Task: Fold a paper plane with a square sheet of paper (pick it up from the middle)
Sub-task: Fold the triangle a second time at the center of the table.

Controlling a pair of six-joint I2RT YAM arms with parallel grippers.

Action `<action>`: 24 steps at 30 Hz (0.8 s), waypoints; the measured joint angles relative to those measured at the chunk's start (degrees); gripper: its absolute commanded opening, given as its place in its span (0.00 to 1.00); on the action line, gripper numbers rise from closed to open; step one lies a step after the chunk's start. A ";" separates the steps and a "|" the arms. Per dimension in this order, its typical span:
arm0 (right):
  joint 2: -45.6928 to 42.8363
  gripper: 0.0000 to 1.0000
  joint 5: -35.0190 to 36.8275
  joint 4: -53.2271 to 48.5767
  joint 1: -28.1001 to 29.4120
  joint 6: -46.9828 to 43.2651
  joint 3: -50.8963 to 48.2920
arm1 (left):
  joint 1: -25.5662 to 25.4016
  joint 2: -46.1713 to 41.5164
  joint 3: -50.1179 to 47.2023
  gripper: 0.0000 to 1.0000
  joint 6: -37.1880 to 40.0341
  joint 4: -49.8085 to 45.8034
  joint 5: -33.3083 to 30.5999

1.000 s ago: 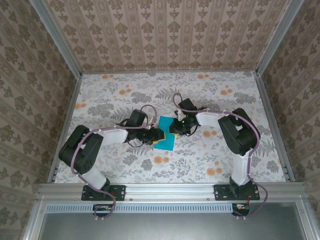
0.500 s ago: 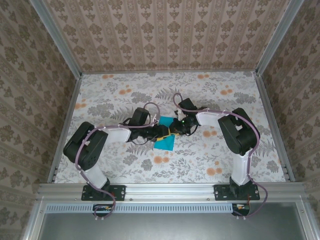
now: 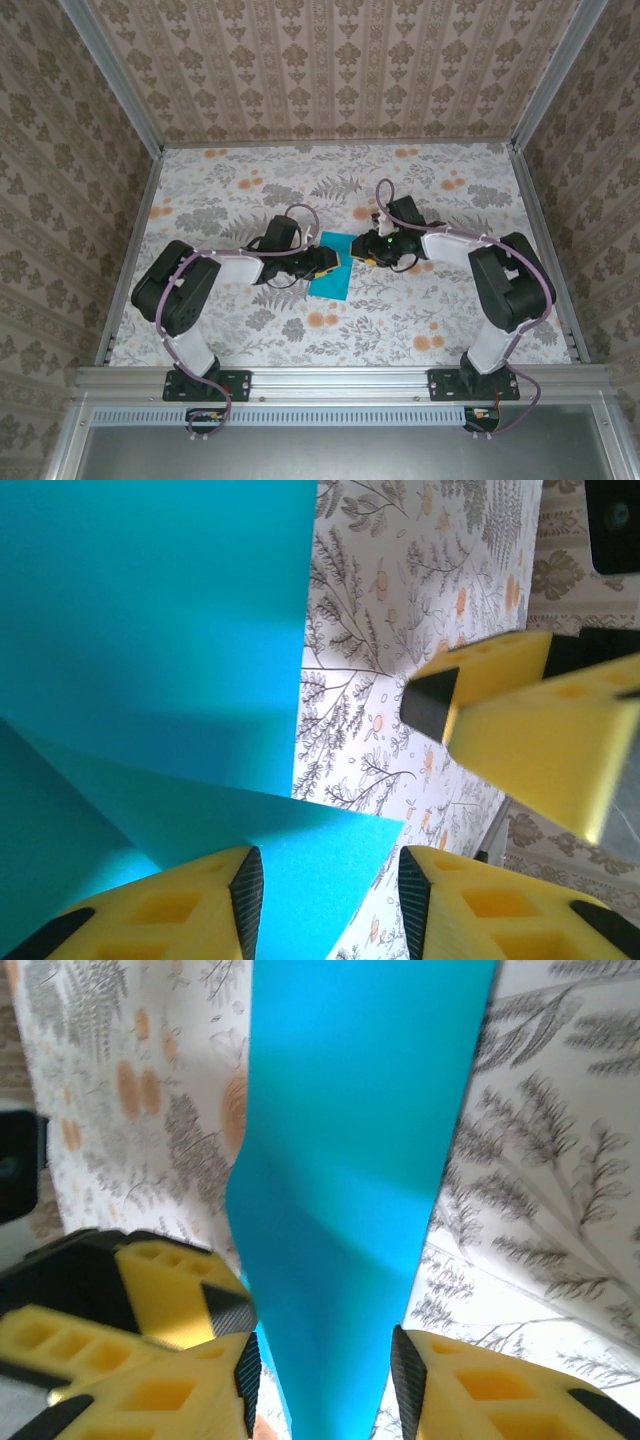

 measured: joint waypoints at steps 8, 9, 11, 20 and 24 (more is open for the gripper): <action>-0.39 0.45 -4.26 7.67 0.76 2.97 -5.38 | -0.02 0.07 -0.76 0.39 -0.74 0.61 -1.09; -0.39 0.44 -4.35 8.20 0.96 3.06 -5.38 | -0.02 0.07 -0.79 0.39 -0.74 0.63 -1.29; -0.35 0.42 -4.61 9.11 1.33 3.52 -5.38 | -0.02 0.07 -0.87 0.39 -0.90 0.92 -1.70; 0.61 0.36 -5.53 10.62 2.10 4.26 -5.38 | -0.02 0.07 -1.31 0.39 -1.18 1.75 -2.36; 0.85 0.33 -5.55 10.64 2.10 4.26 -5.38 | -0.02 0.11 -1.31 0.38 -1.33 1.92 -2.36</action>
